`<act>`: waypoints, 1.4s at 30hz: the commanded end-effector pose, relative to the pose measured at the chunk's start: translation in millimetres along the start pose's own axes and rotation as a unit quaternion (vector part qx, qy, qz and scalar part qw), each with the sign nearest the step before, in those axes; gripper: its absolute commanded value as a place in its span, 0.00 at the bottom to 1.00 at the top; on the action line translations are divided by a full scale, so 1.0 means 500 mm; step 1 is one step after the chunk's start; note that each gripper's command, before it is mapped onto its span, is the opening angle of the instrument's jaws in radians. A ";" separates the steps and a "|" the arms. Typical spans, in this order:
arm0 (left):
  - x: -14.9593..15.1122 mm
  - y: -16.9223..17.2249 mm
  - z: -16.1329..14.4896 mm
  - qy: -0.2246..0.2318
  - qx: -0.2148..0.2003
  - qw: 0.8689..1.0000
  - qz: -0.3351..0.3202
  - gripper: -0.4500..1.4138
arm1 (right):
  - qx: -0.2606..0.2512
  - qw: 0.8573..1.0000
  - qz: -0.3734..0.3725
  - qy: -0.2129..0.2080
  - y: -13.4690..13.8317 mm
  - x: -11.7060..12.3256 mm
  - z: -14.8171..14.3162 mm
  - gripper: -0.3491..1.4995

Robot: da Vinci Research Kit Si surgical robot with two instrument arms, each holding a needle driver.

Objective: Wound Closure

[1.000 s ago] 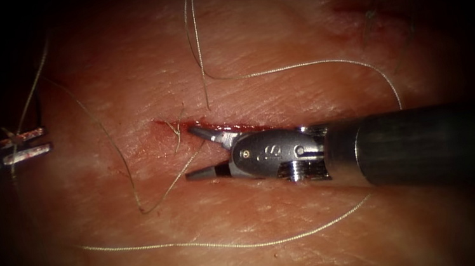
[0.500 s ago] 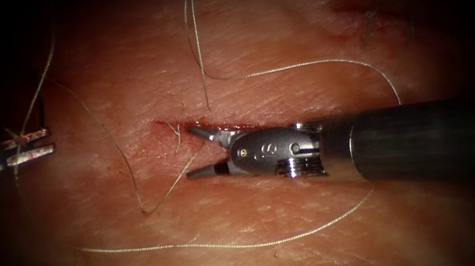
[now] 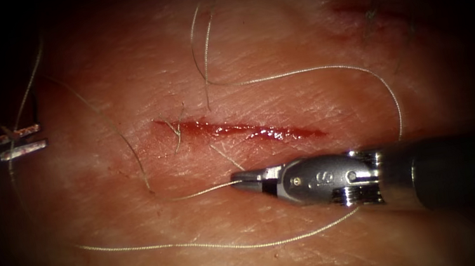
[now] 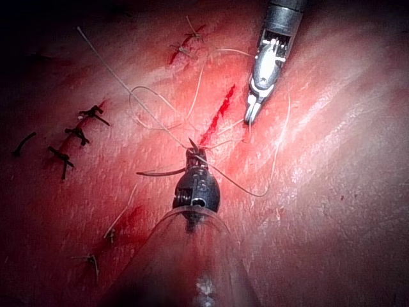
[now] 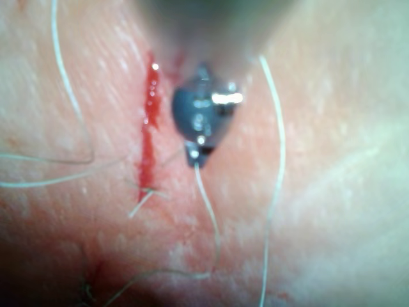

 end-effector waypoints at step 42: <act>-0.0083 0.0022 -0.0064 -0.011 0.014 1.000 -0.015 0.00 | -0.048 0.999 -0.008 0.024 -0.0004 0.0076 -0.0174 0.90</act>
